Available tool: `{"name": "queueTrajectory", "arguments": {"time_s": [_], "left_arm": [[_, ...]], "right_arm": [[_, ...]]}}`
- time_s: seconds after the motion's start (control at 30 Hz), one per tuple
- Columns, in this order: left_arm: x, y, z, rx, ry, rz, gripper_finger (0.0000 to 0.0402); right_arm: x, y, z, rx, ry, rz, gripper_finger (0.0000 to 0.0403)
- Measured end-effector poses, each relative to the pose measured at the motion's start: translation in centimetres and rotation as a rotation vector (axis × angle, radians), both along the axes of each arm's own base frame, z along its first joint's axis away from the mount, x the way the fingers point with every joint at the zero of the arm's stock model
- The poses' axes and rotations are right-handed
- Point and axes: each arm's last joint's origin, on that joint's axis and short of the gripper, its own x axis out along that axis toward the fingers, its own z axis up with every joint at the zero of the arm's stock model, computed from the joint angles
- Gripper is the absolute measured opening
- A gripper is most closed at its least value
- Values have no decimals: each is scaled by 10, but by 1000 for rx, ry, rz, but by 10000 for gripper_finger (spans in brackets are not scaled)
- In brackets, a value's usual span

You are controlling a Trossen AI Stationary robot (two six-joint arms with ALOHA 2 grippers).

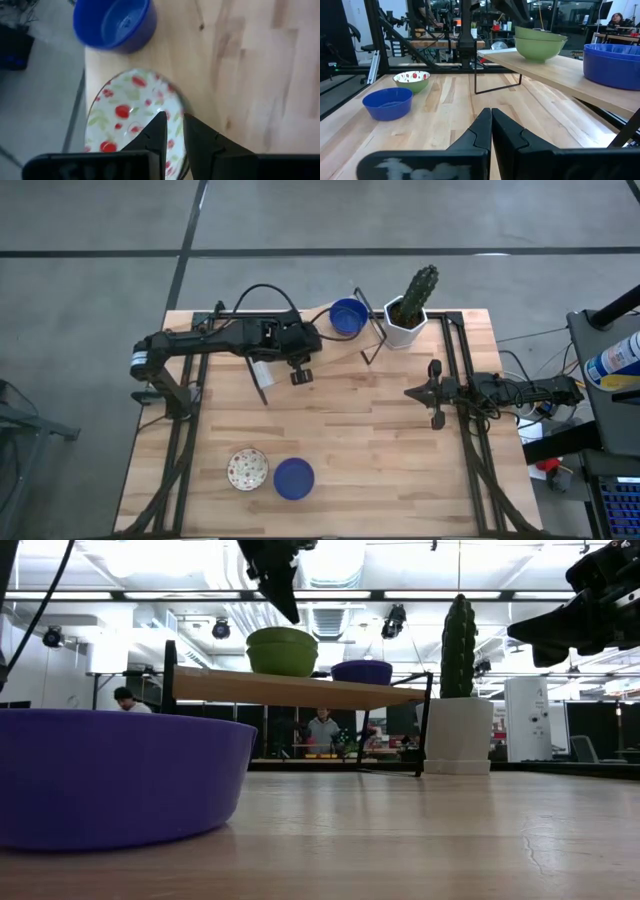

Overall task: Pick & Place Mini bowls
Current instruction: Stack the top white patterned bowl on top of the white patterned bowl on the shelf, then stack the white patterned bowl on top of the white patterned bowls on the shelf

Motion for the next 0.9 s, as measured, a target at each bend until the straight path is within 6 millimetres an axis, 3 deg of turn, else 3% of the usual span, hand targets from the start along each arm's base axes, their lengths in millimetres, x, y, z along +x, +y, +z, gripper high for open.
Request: {"name": "queueTrajectory", "arguments": {"time_s": [0.27, 0.63, 0.9], "left_arm": [[-3, -1, -13, -4, 71, 41, 57], [-5, -2, -7, -8, 39, 58, 58], [-21, -32, 10, -77, -5, 54, 58]], "right_arm": [[0, 0, 0, 1, 0, 0, 9], [0, 0, 0, 0, 0, 0, 9], [0, 0, 0, 0, 0, 0, 9]]}}
